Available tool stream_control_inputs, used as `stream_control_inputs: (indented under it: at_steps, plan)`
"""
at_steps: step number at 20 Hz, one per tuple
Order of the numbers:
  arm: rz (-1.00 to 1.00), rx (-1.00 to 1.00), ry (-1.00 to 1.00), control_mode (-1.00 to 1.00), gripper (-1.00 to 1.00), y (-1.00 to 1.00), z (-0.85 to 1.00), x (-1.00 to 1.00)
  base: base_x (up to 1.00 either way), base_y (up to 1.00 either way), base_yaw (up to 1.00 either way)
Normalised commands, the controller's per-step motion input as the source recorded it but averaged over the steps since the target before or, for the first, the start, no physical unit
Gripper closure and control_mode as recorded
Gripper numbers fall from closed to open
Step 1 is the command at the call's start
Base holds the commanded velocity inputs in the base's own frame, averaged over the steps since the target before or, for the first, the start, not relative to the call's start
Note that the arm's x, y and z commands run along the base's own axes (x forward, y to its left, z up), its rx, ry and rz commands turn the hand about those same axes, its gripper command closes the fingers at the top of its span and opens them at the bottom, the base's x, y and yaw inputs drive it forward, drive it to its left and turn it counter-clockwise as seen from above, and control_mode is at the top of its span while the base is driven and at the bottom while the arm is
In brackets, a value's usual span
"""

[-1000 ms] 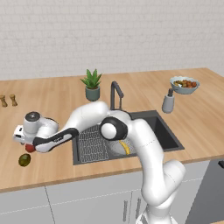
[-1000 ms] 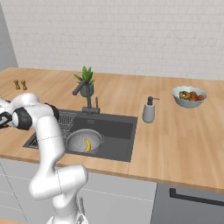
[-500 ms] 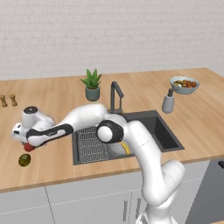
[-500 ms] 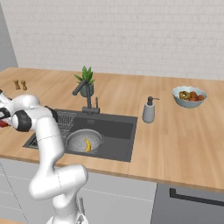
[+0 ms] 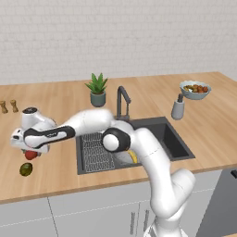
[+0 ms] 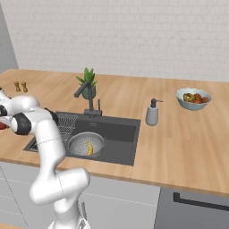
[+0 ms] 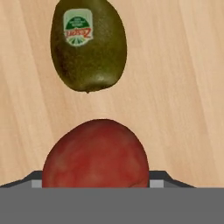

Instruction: Put the colander in the sink, put the banana, kiwi, apple in the colander, and turn on the sink faucet and pour water over the colander.

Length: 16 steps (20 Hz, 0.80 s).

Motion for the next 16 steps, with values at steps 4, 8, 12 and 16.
stream_control_inputs:
  at_steps: [4, 8, 12, 16]
  plan:
    - [0.00, 0.00, -0.14, -1.00, 1.00, -0.45, 0.14, -0.65, 0.00, 0.00, 0.00]
    - [0.00, 0.00, -0.10, -1.00, 1.00, -0.74, 0.12, -0.62, 0.00, 0.00, 0.00]
    - [0.00, 0.00, -0.06, -1.00, 1.00, -0.87, 0.13, -0.58, 0.00, 0.00, 0.00]
    - [0.00, 0.00, -0.09, -1.00, 1.00, -0.91, 0.15, -0.54, 0.00, 0.00, 0.00]
